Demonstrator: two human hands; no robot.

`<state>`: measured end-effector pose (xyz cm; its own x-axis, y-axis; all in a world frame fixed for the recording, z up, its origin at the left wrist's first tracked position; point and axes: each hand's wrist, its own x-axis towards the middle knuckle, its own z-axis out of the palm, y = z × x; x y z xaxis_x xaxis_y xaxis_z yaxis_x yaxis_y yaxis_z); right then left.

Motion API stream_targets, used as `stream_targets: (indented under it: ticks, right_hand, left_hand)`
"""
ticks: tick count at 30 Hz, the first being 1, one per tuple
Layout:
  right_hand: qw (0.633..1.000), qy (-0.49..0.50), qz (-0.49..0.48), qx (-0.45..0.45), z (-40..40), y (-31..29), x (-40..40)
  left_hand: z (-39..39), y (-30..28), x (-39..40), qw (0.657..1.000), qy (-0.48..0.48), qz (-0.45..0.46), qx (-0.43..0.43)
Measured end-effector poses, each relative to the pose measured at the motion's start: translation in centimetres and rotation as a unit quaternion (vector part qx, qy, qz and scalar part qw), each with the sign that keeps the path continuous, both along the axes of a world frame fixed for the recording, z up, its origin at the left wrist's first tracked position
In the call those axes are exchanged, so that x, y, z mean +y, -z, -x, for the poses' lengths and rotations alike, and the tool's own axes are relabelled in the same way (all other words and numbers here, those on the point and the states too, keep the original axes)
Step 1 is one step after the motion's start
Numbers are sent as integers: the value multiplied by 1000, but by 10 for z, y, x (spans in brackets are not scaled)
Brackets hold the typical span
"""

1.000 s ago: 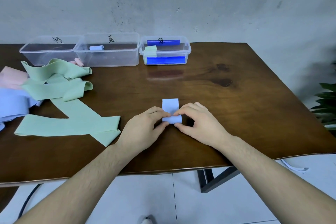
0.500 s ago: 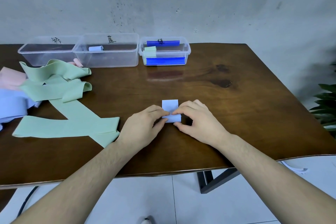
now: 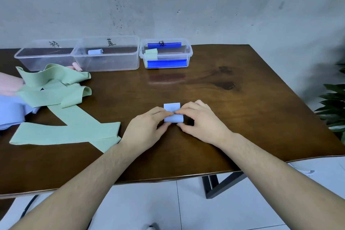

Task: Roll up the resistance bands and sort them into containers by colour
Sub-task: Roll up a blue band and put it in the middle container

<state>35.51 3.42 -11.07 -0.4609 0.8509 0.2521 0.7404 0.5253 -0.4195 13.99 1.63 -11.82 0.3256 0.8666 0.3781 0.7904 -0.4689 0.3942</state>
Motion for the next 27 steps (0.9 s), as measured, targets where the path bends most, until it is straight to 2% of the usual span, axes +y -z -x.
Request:
stream_targets:
  ticks: [9, 14, 27]
  right_hand:
    - [1000, -5, -22, 18, -8, 1, -35]
    - [1000, -10, 6, 19, -14, -2, -57]
    - [1000, -3, -8, 19, -12, -3, -52]
  left_hand:
    - [-1, -2, -29, 1000, 26, -12, -1]
    - [-1, 0, -50, 999, 40, -17, -12]
    - [-7, -6, -41, 999, 1, 51, 13]
